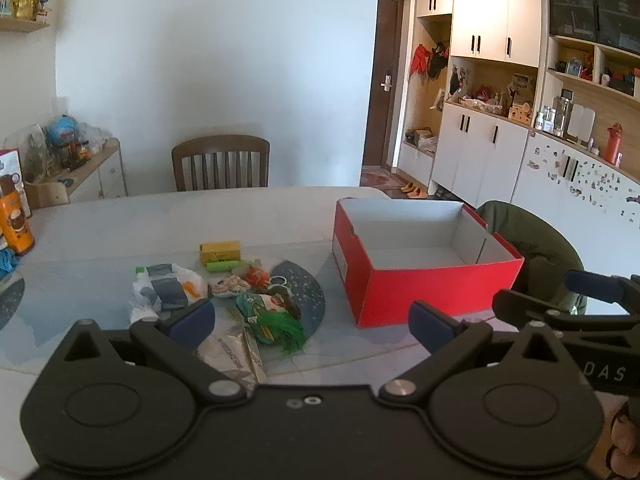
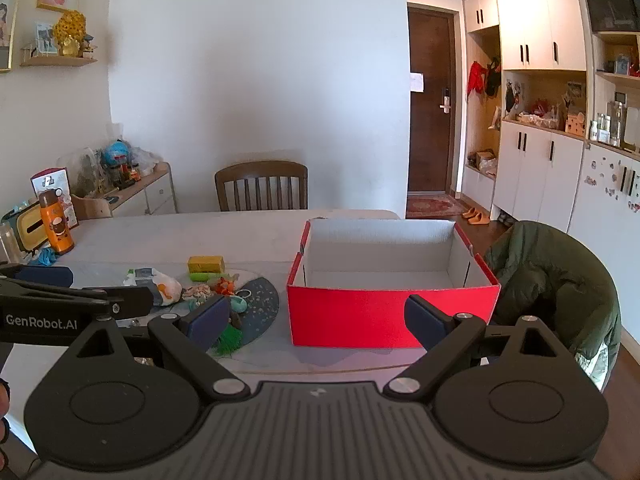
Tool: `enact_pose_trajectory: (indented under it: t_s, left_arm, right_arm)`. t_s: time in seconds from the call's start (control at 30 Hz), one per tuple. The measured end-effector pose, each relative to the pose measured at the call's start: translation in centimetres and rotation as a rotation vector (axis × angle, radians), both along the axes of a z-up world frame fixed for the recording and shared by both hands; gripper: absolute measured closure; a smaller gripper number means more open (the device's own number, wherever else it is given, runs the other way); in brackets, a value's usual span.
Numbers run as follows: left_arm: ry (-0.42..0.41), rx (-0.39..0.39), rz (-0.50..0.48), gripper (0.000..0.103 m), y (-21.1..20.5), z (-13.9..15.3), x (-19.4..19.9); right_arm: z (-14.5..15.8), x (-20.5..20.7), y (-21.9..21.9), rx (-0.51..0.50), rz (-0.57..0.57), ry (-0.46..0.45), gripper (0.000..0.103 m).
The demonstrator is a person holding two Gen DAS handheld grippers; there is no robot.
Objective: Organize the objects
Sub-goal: 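Move both tools toward the pile of items on the table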
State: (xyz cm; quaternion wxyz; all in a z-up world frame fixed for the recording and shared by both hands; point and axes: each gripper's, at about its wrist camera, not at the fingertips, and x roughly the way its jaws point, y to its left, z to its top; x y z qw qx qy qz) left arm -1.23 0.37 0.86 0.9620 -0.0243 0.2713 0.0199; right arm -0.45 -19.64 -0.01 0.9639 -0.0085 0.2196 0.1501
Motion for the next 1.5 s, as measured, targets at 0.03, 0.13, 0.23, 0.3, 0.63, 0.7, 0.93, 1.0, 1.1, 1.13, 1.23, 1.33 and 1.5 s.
enact_pose_trajectory:
  t_s: [0.03,0.13,0.23,0.3,0.63,0.7,0.93,1.0,1.1,1.13,1.23,1.33,1.5]
  left_arm:
    - [-0.002,0.001,0.002,0.0,0.0,0.1,0.0]
    - [-0.007,0.002,0.008,0.001,0.1,0.3,-0.1]
    - [-0.005,0.003,0.012,0.001,0.2,0.4,-0.1]
    - [-0.01,0.001,0.015,0.001,0.3,0.4,-0.2]
    - [-0.022,-0.037,0.014,0.001,1.2,0.7,-0.4]
    - [-0.025,-0.046,0.009,0.001,1.3,0.8,-0.5]
    - [-0.029,-0.056,0.025,0.001,2.1,0.8,-0.5]
    - [-0.029,-0.063,0.032,0.001,2.3,0.6,-0.5]
    - [-0.025,-0.065,0.042,0.001,3.0,0.5,-0.3]
    - [-0.022,-0.068,0.044,0.001,3.2,0.5,-0.1]
    - [-0.017,-0.077,0.043,0.001,4.2,0.2,0.5]
    - [-0.019,-0.08,0.031,0.001,5.2,-0.3,1.4]
    - [0.007,-0.099,0.024,0.001,7.3,-1.5,3.2]
  right_arm:
    - [0.1,0.0,0.0,0.003,0.002,-0.001,0.008]
    - [0.1,0.0,0.1,0.011,0.01,0.002,0.008]
    - [0.2,0.2,0.1,0.013,0.019,0.01,0.008]
    - [0.2,0.3,0.2,0.017,0.024,0.012,0.008]
    - [0.3,0.7,0.5,0.015,0.038,0.02,0.008]
    - [0.3,0.7,0.7,0.011,0.038,0.015,0.008]
    - [0.2,1.0,1.4,0.006,0.071,0.02,0.008]
    - [0.2,1.2,1.8,0.003,0.084,0.02,0.008]
    - [0.1,1.5,2.5,-0.003,0.105,0.024,0.008]
    - [0.1,1.6,2.7,-0.004,0.111,0.026,0.008]
    - [0.0,2.1,3.5,-0.003,0.132,0.037,0.008]
    - [-0.2,2.7,4.4,-0.012,0.149,0.041,0.008]
    - [-0.5,4.0,6.0,-0.022,0.163,0.064,0.008]
